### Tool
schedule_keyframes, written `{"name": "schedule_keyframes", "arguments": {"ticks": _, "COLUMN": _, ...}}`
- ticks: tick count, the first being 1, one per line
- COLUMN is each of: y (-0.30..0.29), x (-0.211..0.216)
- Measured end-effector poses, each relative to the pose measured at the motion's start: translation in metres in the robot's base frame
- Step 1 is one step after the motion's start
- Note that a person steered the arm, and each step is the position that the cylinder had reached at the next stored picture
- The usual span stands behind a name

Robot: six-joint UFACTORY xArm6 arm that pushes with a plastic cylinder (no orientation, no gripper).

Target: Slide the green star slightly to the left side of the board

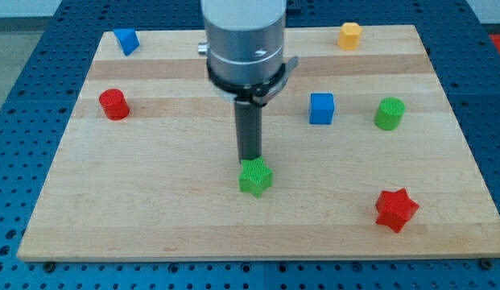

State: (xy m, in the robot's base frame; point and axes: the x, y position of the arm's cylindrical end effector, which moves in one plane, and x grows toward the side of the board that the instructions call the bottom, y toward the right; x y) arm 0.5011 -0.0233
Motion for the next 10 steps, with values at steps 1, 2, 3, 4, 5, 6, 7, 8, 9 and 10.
{"name": "schedule_keyframes", "arguments": {"ticks": 1, "y": -0.016, "x": 0.024}}
{"name": "schedule_keyframes", "arguments": {"ticks": 2, "y": -0.031, "x": 0.043}}
{"name": "schedule_keyframes", "arguments": {"ticks": 3, "y": -0.032, "x": 0.033}}
{"name": "schedule_keyframes", "arguments": {"ticks": 4, "y": -0.018, "x": 0.017}}
{"name": "schedule_keyframes", "arguments": {"ticks": 5, "y": 0.032, "x": 0.017}}
{"name": "schedule_keyframes", "arguments": {"ticks": 6, "y": 0.045, "x": 0.017}}
{"name": "schedule_keyframes", "arguments": {"ticks": 7, "y": 0.050, "x": 0.019}}
{"name": "schedule_keyframes", "arguments": {"ticks": 8, "y": 0.063, "x": 0.027}}
{"name": "schedule_keyframes", "arguments": {"ticks": 9, "y": 0.062, "x": 0.027}}
{"name": "schedule_keyframes", "arguments": {"ticks": 10, "y": 0.047, "x": 0.048}}
